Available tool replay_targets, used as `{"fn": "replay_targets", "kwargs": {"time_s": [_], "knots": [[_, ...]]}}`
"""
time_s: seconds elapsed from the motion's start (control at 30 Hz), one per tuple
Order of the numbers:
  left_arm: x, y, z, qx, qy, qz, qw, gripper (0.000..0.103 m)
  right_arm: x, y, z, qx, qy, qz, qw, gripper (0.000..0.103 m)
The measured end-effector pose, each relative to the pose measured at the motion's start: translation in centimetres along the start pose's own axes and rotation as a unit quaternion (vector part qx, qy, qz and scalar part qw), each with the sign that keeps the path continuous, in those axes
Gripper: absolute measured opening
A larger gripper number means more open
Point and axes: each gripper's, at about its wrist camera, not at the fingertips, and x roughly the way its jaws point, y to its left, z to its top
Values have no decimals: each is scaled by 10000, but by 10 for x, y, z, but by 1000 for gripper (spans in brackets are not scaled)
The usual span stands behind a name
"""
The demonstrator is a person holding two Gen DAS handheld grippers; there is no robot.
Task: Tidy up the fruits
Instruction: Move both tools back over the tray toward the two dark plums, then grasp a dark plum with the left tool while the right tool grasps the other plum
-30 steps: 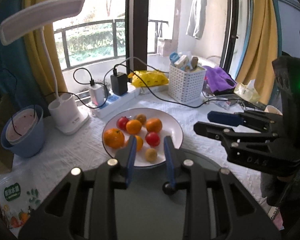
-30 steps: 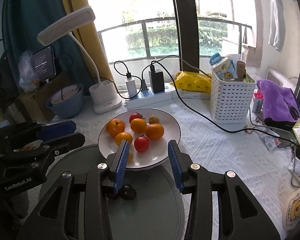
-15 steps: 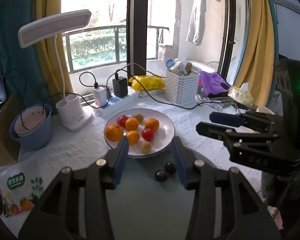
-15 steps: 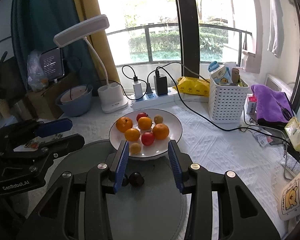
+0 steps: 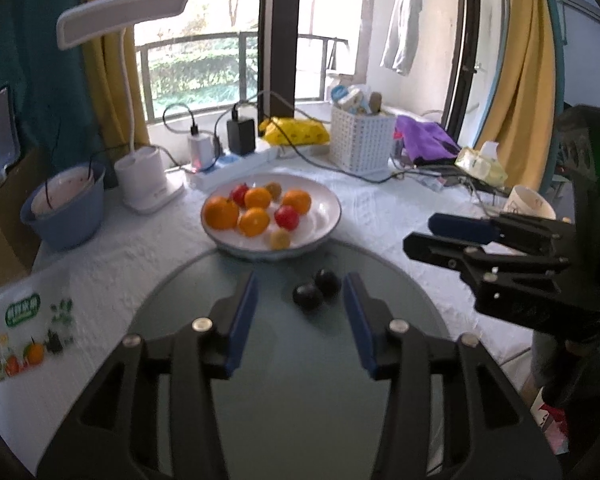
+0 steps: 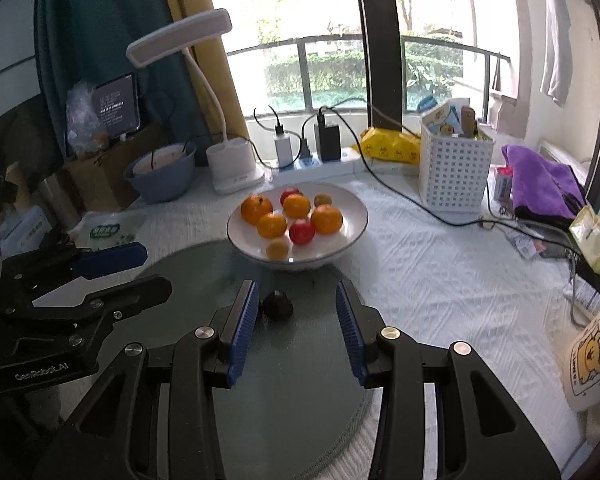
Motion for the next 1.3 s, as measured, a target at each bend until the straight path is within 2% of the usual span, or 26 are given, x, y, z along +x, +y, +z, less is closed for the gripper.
{"fn": "replay_targets", "kwargs": {"time_s": [0.43, 0.9, 1.13, 1.2, 1.3], "knots": [[42, -12, -25, -10, 552, 116, 9984, 46, 15, -23, -33, 247, 296, 74, 9992, 43], [88, -15, -16, 59, 1025, 180, 9945, 46, 35, -56, -38, 548, 426, 128, 9975, 43], [102, -15, -8, 136, 1138, 223, 9932, 46, 39, -64, -39, 731, 440, 235, 9961, 43], [104, -15, -6, 155, 1145, 191, 9931, 45, 40, -65, -39, 768, 442, 242, 9958, 43], [108, -15, -5, 168, 1212, 128, 9924, 35, 40, -66, -39, 802, 452, 262, 9954, 43]]}}
